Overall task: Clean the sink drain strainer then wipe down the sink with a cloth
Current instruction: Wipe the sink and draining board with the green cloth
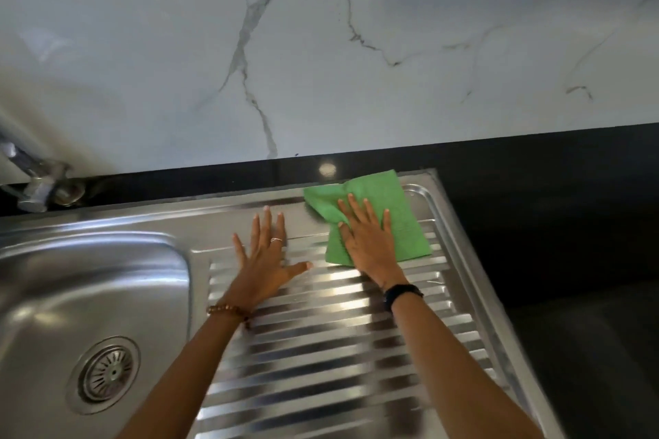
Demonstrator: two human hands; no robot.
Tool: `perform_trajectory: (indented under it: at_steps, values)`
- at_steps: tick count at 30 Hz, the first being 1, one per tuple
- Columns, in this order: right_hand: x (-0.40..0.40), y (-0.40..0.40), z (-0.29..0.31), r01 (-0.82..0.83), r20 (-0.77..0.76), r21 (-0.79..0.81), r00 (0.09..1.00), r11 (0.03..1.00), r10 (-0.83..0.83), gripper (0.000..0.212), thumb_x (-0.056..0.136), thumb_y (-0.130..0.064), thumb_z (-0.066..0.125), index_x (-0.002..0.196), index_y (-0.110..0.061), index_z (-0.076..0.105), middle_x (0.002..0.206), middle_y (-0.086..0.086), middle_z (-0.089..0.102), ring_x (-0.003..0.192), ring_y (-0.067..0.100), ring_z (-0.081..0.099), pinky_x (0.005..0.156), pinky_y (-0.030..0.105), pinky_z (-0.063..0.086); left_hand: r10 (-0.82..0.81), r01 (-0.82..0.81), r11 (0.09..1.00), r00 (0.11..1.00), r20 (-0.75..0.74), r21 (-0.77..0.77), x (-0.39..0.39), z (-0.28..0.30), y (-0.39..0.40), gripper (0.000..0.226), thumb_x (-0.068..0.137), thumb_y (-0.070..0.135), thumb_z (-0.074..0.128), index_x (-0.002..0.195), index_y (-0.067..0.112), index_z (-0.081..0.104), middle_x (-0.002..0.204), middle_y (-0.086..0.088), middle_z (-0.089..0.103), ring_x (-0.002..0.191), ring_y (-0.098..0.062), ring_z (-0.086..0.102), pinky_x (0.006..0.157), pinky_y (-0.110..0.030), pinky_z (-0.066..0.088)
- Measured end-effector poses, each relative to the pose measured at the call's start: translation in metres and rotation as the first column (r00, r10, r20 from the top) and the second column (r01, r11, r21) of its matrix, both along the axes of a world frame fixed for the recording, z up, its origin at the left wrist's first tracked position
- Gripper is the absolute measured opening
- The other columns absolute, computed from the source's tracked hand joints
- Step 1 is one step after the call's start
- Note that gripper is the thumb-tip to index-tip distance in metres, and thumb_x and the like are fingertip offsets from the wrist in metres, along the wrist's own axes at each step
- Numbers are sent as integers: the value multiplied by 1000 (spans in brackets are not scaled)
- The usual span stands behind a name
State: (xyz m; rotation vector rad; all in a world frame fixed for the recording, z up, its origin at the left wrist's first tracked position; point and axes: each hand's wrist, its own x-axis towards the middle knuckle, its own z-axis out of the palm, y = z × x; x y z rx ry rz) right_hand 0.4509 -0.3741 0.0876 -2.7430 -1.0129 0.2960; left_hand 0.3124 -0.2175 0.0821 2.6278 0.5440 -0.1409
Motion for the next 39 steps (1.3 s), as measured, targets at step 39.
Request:
perform_trajectory:
  at_steps: [39]
  values:
    - [-26, -130, -7, 107, 125, -27, 987, 994, -102, 68, 93, -47, 2, 149, -10, 13, 158, 13, 14, 147, 28, 13, 116, 46, -8, -44, 54, 998, 976, -213, 40, 66, -17, -112, 105, 71, 77, 44, 143, 33, -18, 155, -3, -25, 142, -21, -22, 106, -58, -21]
